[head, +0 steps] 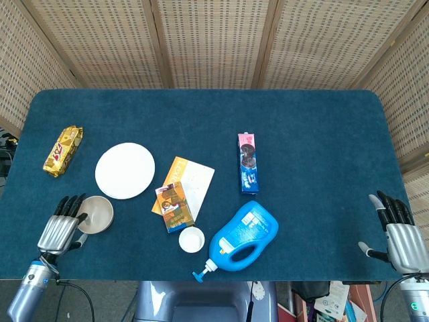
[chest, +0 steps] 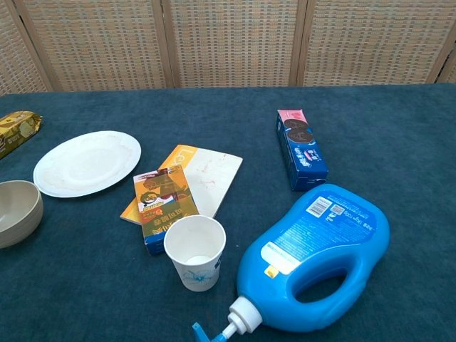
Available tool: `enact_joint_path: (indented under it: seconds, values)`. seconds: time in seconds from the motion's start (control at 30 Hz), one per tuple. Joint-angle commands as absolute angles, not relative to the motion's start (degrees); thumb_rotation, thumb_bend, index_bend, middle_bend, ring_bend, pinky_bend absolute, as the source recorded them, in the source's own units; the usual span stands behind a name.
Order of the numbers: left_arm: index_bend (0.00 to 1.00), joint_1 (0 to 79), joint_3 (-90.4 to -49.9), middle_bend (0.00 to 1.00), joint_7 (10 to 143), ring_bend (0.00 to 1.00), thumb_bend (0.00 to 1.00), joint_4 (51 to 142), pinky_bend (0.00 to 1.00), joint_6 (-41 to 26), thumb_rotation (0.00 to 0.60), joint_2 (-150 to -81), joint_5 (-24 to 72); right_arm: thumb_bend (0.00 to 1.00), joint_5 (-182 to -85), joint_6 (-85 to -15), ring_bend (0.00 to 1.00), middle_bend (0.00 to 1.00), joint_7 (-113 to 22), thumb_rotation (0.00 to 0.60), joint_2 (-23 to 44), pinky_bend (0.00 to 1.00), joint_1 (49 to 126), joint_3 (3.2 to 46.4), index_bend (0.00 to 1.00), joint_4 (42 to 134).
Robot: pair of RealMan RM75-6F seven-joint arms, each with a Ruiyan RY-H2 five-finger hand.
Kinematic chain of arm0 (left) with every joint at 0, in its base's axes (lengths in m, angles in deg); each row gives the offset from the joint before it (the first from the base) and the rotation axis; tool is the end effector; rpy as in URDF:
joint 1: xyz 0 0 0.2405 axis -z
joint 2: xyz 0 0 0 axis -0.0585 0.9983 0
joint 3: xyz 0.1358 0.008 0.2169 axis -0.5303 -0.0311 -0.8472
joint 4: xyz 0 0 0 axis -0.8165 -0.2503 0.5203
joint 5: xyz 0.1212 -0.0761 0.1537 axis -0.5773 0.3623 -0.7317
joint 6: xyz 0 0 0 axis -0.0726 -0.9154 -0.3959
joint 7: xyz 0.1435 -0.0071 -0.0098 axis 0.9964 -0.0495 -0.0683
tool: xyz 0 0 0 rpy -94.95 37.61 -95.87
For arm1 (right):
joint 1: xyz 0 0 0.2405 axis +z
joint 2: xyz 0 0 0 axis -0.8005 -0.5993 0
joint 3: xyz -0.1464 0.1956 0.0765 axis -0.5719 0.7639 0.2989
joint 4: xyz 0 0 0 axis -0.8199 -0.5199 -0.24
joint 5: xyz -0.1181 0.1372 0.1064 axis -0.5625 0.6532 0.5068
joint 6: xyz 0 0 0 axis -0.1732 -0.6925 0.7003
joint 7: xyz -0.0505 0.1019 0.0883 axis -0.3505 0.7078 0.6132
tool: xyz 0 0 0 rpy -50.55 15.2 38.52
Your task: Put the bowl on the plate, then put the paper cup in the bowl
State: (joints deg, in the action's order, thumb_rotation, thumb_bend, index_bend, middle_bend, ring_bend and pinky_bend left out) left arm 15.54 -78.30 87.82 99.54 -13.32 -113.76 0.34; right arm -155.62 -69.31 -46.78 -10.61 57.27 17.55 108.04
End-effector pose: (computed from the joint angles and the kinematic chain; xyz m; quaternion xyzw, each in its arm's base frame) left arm -0.3269 0.2090 0.0438 -0.7102 -0.3660 -0.2740 0.5353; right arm -0.3122 -0.1768 0.1643 0.5922 -0.4040 0.3763 0.5869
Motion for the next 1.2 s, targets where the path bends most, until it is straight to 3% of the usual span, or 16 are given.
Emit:
enact_joint_path:
  seconds: [0.03,0.23,0.73,1.2]
  values:
    - [0.53,15.8,-78.1,0.00,87.8,0.00,0.36,98.3,0.00,-14.1,0.600,-114.7,-0.1,0.14,-155.6,-69.3,0.00,0.00,-46.7,0.600,-10.6,0.00,57.2,17.6,0.00,108.0]
    - [0.60,16.0,-78.1,0.00,87.1,0.00,0.44,97.0,0.01,-15.0,0.600,-115.7,-0.5,0.14,-155.6,-69.3,0.00,0.00,-46.5,0.600,-10.7,0.00,57.2,17.6,0.00,108.0]
    - [0.63,16.6,-76.1,0.00,85.4,0.00,0.45,100.3,0.02,-19.1,0.600,-112.6,-1.4,0.14,-155.6,-69.5,0.00,0.00,-46.2,0.600,-10.7,0.00,57.1,17.7,0.00,107.9]
    - [0.63,25.1,-68.5,0.00,86.6,0.00,0.45,100.2,0.02,-10.5,0.600,-111.2,6.0,0.14,-155.2,-68.7,0.00,0.00,-46.3,0.600,-10.6,0.00,57.4,17.7,0.00,107.8]
